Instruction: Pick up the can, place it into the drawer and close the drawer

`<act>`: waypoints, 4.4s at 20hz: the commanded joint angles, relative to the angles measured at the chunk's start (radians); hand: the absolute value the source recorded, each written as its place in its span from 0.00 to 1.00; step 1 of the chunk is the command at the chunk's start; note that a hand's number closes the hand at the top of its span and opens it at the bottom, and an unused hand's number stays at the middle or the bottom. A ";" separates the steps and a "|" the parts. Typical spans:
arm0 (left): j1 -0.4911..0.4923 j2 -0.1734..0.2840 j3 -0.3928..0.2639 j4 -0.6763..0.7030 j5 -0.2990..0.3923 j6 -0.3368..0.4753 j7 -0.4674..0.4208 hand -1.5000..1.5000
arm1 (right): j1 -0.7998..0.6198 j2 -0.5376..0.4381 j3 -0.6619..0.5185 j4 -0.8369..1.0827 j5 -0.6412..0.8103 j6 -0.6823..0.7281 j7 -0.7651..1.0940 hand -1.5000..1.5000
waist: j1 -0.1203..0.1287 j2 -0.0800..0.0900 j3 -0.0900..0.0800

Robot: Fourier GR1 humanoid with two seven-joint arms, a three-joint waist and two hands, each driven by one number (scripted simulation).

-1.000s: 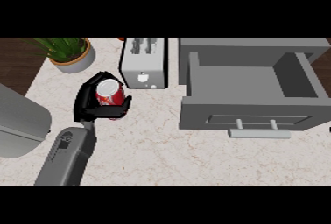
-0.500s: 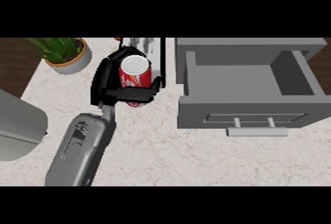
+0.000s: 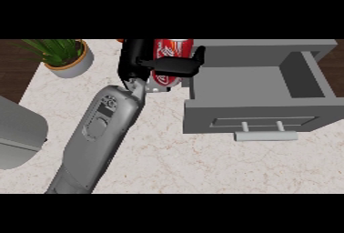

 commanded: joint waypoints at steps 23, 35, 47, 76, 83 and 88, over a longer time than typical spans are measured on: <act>-0.595 -0.001 -0.142 0.671 0.287 0.210 -0.094 1.00 | -0.043 -0.007 -0.013 -0.010 -0.022 0.022 0.022 0.00 | -0.049 0.011 0.001; -0.615 -0.001 -0.286 0.800 0.403 0.240 -0.187 1.00 | -0.174 -0.029 0.017 0.035 0.035 -0.026 0.087 0.00 | -0.078 0.023 0.002; -0.599 -0.001 -0.395 0.877 0.458 0.276 -0.232 1.00 | -0.187 -0.035 0.002 0.081 0.019 -0.009 0.041 0.00 | -0.102 0.029 0.003; -0.570 -0.001 -0.452 0.861 0.633 0.420 -0.303 0.00 | -0.203 -0.116 0.090 -0.042 0.314 -0.012 -0.042 0.00 | -0.090 0.026 0.001; -0.563 -0.001 -0.437 0.817 0.700 0.448 -0.353 0.00 | -0.235 -0.153 0.159 -0.023 0.506 -0.034 -0.099 0.00 | -0.071 0.023 0.001; -0.552 -0.001 -0.457 0.799 0.699 0.477 -0.374 0.00 | -0.302 -0.238 0.192 0.042 0.687 -0.036 -0.098 0.00 | -0.036 0.016 0.000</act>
